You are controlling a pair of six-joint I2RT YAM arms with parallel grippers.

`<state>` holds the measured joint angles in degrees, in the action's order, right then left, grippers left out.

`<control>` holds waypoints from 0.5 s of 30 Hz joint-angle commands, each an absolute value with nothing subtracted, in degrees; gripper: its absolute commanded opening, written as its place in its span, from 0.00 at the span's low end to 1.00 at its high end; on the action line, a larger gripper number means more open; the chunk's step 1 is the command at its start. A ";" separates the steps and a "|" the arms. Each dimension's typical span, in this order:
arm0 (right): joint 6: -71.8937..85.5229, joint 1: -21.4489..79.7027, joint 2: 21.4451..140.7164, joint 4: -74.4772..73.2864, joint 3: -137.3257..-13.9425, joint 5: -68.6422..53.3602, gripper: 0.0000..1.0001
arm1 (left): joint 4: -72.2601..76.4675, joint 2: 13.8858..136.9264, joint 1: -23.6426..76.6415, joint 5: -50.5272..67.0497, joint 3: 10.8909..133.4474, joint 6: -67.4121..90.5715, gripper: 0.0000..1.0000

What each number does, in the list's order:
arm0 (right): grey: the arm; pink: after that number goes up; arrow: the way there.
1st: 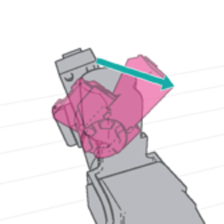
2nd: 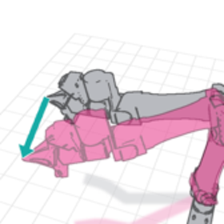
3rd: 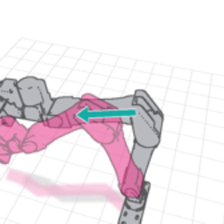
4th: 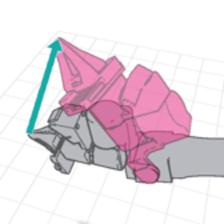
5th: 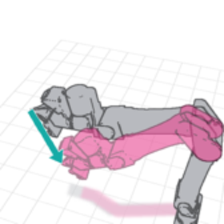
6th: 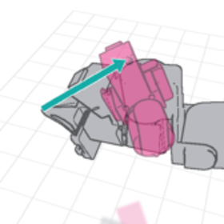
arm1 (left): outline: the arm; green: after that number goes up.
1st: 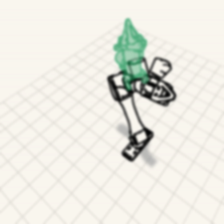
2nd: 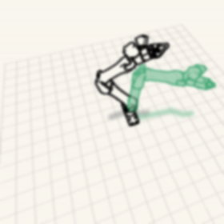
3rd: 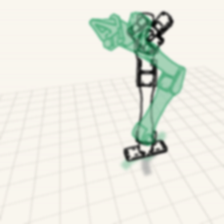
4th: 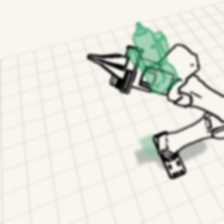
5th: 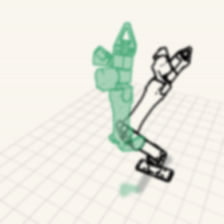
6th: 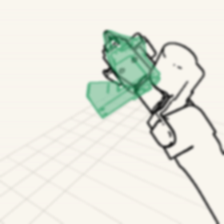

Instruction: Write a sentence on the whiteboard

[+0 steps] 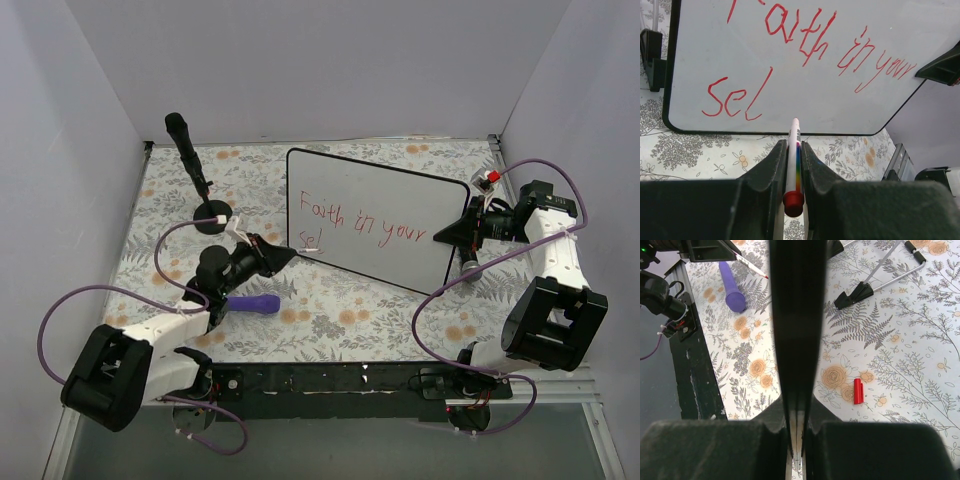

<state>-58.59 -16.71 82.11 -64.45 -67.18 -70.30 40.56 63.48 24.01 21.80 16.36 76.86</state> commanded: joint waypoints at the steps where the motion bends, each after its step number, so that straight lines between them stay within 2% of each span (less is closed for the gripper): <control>1: -59.68 -15.91 80.77 -64.25 -67.32 -67.68 0.01 | 43.59 66.61 24.61 20.83 19.41 75.59 0.00; 15: -59.50 -15.73 80.60 -64.07 -67.24 -67.50 0.01 | 45.70 77.52 27.77 18.64 26.45 74.27 0.00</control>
